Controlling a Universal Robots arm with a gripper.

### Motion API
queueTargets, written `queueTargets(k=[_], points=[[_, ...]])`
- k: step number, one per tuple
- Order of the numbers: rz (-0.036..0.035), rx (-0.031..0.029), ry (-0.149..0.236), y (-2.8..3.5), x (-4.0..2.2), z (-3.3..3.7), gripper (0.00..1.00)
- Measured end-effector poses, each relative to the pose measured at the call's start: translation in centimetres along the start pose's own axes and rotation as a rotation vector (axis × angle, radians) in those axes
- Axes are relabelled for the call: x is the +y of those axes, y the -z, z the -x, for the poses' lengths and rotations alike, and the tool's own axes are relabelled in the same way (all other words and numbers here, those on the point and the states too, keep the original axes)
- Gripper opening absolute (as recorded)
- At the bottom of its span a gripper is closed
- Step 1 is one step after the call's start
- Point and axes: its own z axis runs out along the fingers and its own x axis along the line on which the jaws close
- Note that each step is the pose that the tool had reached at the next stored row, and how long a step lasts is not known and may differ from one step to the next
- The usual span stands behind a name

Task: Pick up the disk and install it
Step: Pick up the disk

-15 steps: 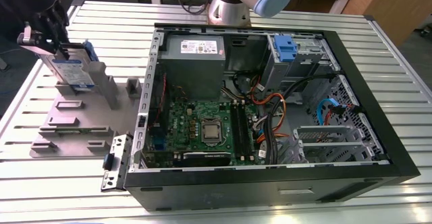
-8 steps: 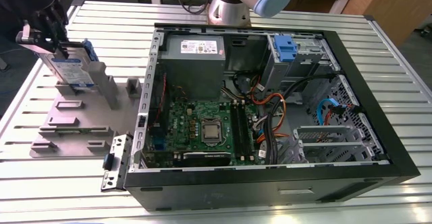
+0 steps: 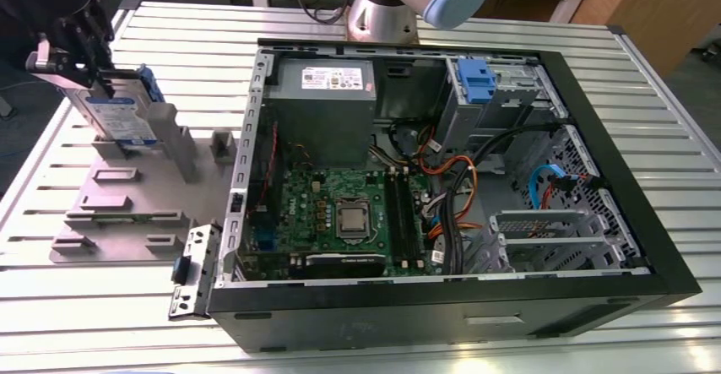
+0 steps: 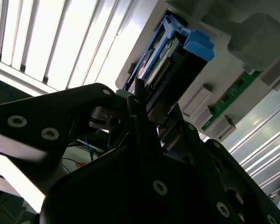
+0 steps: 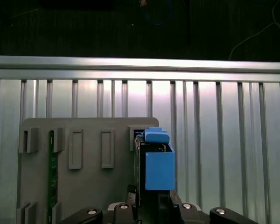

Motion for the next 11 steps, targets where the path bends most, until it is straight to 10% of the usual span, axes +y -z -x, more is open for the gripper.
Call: queueTargets(k=[11], points=[[0.0001, 0.0034, 0.002, 0.07, 0.0, 0.01, 0.35]])
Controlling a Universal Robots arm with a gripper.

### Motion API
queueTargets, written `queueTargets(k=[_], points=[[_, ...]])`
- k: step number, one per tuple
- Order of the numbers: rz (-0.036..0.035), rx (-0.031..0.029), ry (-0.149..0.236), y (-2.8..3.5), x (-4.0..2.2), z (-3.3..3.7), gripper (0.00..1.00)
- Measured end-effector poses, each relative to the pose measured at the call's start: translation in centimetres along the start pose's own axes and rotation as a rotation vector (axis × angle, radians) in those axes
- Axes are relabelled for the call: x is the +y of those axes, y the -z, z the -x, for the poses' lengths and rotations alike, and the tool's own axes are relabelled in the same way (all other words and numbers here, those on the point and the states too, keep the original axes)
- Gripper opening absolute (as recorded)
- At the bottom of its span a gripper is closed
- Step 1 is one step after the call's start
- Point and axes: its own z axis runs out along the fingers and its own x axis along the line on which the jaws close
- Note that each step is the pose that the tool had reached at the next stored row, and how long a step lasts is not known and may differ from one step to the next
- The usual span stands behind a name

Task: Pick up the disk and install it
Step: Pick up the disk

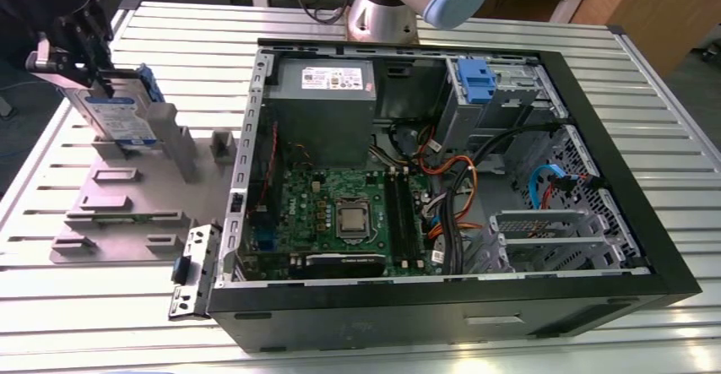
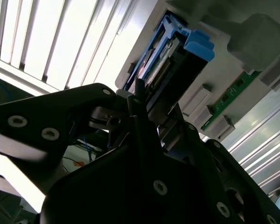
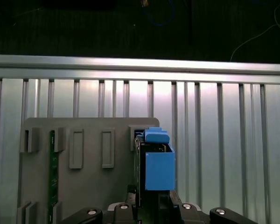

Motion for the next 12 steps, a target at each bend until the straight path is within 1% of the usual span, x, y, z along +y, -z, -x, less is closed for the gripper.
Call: queueTargets(k=[2, 4, 9, 12], points=[[-0.0008, 0.0011, -0.009, 0.03, 0.0, 0.0, 0.35], [-0.0011, 0.0029, -0.016, 0.2, 0.01, 0.02, 0.35], [-0.0018, 0.0032, -0.019, 0.29, 0.02, 0.02, 0.35], [-0.0017, 0.0033, -0.019, 0.84, 0.05, 0.07, 0.35]])
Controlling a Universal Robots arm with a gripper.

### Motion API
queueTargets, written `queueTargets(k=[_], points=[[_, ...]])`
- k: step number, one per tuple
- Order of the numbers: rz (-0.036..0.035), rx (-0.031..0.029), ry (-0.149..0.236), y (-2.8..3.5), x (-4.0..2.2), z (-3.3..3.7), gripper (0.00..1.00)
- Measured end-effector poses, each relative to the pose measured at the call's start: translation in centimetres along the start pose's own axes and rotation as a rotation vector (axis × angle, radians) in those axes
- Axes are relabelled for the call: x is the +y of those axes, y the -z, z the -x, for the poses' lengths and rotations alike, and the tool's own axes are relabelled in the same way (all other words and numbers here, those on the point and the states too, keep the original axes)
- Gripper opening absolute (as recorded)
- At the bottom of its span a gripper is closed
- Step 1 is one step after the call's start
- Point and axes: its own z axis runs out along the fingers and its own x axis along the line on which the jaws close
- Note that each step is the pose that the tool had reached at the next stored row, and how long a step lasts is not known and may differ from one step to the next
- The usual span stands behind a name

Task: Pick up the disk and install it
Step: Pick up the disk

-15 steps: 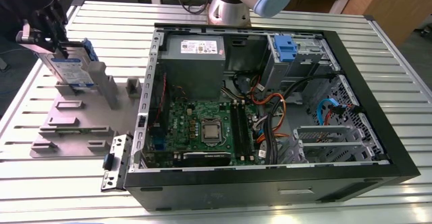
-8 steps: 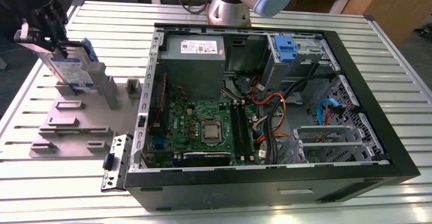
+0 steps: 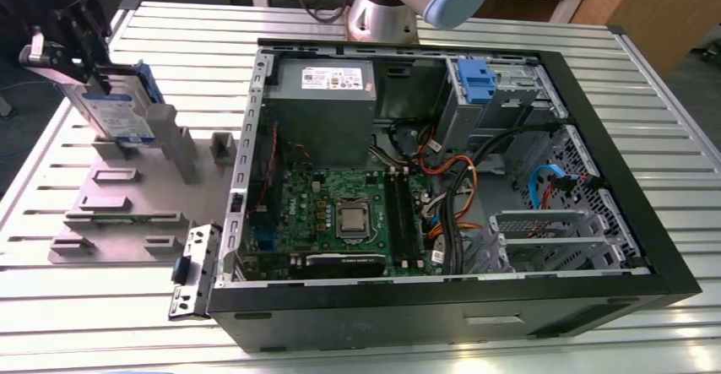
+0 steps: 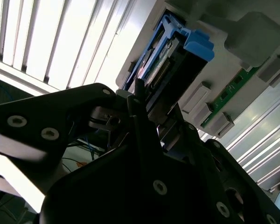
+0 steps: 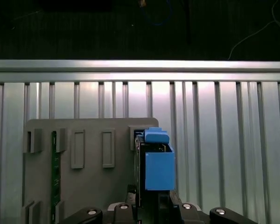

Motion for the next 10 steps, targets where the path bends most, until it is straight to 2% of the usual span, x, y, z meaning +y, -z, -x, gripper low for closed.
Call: queueTargets(k=[4, 10], points=[[0.0, 0.0, 0.0, 1.1, 0.07, 0.09, 0.35], [-0.0001, -0.0001, 0.0, 1.3, 0.08, 0.11, 0.35]])
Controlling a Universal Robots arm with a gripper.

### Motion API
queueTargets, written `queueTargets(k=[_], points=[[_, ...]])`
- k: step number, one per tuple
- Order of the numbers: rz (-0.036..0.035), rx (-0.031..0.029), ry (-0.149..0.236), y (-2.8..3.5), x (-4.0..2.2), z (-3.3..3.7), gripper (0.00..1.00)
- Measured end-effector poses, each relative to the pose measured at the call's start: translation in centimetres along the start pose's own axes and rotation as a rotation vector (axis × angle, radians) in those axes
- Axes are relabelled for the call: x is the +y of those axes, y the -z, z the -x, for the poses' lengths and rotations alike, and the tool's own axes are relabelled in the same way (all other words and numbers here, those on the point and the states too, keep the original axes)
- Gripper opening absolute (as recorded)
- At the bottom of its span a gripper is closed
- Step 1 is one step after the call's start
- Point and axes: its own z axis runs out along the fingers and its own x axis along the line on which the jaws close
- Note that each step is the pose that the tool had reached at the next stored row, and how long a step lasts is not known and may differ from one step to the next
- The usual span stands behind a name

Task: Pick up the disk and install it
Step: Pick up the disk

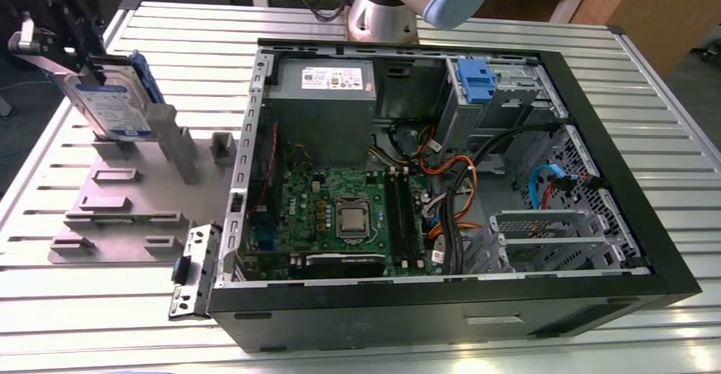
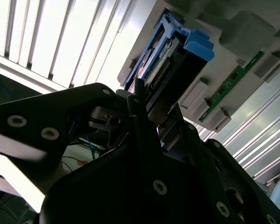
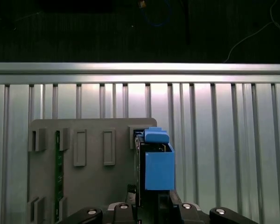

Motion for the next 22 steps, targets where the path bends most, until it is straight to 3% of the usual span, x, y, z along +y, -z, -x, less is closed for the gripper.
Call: queueTargets(k=[11, 13, 22], points=[[0.0006, 0.0003, 0.0, 0.38, 0.02, 0.03, 0.35], [0.0001, 0.0001, 0.0, 0.97, 0.06, 0.08, 0.35], [0.0, 0.0, 0.0, 4.83, 0.28, 0.41, 0.35]])
